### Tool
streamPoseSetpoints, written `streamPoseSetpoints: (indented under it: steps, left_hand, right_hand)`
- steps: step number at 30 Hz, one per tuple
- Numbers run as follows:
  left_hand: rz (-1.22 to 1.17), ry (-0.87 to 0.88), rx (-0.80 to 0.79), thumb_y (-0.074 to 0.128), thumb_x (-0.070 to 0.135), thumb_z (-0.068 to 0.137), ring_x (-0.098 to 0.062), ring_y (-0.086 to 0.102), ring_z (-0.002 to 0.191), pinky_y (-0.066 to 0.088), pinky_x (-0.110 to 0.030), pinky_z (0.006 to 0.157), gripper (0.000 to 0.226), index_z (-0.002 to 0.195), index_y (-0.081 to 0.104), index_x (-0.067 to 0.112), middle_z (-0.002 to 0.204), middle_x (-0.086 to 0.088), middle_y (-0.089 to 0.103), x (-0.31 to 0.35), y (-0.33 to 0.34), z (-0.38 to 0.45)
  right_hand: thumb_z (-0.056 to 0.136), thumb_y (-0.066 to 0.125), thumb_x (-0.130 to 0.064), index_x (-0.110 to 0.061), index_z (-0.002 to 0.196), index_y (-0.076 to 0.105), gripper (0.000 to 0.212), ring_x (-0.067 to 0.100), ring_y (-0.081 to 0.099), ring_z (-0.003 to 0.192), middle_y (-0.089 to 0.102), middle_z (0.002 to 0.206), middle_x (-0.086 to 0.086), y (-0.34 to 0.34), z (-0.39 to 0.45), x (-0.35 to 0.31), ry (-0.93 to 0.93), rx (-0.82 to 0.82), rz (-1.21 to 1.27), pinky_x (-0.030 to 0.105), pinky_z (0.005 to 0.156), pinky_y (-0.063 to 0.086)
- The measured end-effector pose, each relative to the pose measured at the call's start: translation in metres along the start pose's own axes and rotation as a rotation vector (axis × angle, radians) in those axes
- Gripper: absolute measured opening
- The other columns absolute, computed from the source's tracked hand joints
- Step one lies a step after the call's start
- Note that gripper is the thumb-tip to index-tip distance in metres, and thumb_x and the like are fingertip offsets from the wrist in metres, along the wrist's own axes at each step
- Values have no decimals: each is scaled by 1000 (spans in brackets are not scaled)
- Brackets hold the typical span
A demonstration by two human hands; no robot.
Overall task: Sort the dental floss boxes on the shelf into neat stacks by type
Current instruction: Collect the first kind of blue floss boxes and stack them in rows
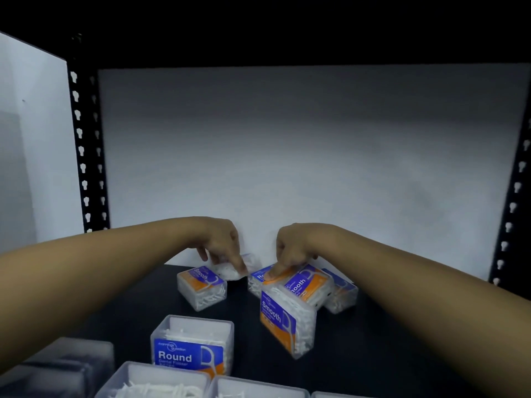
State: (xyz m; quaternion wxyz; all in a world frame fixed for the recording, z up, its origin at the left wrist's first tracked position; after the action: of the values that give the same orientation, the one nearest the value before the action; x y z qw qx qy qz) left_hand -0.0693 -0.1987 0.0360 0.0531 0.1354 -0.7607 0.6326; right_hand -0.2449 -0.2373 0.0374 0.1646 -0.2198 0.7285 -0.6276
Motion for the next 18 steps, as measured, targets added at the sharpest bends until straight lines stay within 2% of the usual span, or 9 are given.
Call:
streamPoseSetpoints:
  steps: [4,8,12,15,17,18]
  left_hand:
    - [105,43,2,96,43,56,-16,67,100,58,-39,92,66,112,66,25,110,4,68,-4,0,-6]
    - [180,110,-28,95,39,61,-17,64,105,55,-44,100,61,115,68,30,117,6,66,-9,1,-12]
    - [136,159,-30,88,44,69,-16,65,108,54,-44,102,52,115,67,31,117,7,68,-14,-5,-14]
    - [144,191,-6,81,38,78,-17,62,114,53,-42,102,38,113,67,35,119,7,67,-14,-10,-11]
    - [183,192,-34,82,36,77,-16,62,113,52,-41,102,41,116,67,34,119,7,66,-12,-9,-10]
    - [195,189,-59,83,37,75,-16,63,112,52,-43,102,45,117,67,34,119,8,66,-11,-7,-9]
  right_hand:
    - [80,77,-63,-12,122,72,66,22,73,101,76,115,4,-2,-2,-1,-3,-41,16,26,56,47]
    - [85,77,-55,-27,135,63,60,11,65,83,67,118,-2,-1,-7,-2,-20,-71,57,25,56,47]
    - [93,71,-48,-30,143,58,55,17,62,98,62,134,0,-1,-10,-4,-25,-139,56,27,58,46]
    - [93,71,-42,-33,144,57,54,17,64,92,63,110,-6,-3,-11,-10,-32,-176,57,32,71,52]
    - [93,71,-37,-34,144,56,53,16,64,86,60,95,-7,-4,-9,-13,-34,-203,53,37,78,55]
    - [93,71,-35,-34,144,56,53,19,66,90,62,95,-5,-4,-8,-15,-38,-215,52,39,82,57]
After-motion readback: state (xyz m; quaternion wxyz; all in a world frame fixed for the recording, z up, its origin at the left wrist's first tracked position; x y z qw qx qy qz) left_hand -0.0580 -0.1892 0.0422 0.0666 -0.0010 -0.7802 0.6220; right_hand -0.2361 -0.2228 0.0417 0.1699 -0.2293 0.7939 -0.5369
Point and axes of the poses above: each hand's wrist, its own z-axis towards the middle knuckle, its own y-axis out of the palm, x = y × z, the point moved 3 cm from there along z, towards the middle knuckle
